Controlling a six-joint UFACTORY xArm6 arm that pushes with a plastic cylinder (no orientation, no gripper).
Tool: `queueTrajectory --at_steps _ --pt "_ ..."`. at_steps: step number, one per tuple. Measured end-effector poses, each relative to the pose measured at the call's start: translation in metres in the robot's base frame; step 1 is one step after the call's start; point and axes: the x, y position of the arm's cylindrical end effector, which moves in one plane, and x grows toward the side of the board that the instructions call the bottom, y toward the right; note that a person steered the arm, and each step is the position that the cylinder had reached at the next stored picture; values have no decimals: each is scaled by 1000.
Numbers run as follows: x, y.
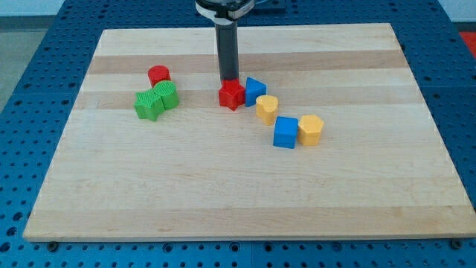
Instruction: Move the green circle above left to the blue triangle
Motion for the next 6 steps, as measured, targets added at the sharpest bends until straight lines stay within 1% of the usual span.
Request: queueTrajectory --at_steps 2,5,6 --pt "3 0" --pt "-43 -17" --pt "-77 -49"
